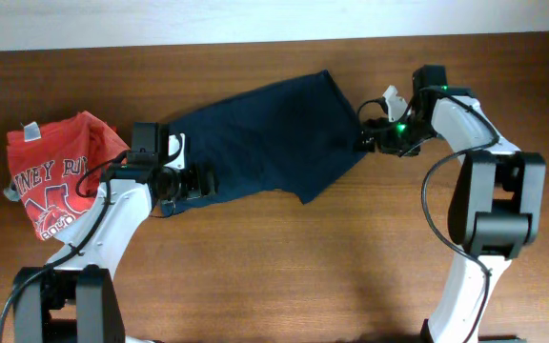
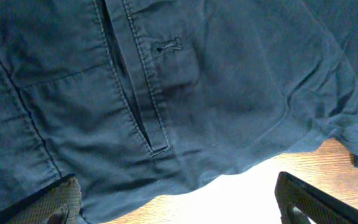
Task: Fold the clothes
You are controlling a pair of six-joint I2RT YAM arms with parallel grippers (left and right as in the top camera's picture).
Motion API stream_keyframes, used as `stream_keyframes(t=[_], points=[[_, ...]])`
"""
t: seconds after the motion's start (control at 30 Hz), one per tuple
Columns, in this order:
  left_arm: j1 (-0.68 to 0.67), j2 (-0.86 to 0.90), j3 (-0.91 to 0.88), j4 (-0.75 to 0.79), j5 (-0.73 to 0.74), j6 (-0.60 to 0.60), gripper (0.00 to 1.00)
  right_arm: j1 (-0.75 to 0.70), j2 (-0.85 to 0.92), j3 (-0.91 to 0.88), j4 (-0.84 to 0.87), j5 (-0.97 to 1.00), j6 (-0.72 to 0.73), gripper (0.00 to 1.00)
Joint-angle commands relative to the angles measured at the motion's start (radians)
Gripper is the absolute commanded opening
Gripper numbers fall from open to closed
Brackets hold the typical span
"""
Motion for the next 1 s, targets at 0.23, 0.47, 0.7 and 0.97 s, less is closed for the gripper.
stream_keyframes(t=[0.23, 0.47, 0.7, 0.97], points=[[-0.002, -0.013, 0.006, 0.003, -0.019, 0.016, 0.99, 0.058, 0.065, -0.005, 0.073, -0.064, 0.019, 0.86], [-0.002, -0.013, 0.006, 0.001, -0.018, 0.016, 0.99, 0.068, 0.072, -0.004, 0.081, 0.05, 0.103, 0.04], [-0.002, -0.013, 0.006, -0.03, -0.018, 0.016, 0.99, -0.001, 0.072, -0.004, -0.138, 0.229, 0.103, 0.04], [-0.002, -0.013, 0.006, -0.087, -0.018, 0.016, 0.99, -0.103, 0.072, -0.005, -0.393, 0.396, 0.106, 0.04]])
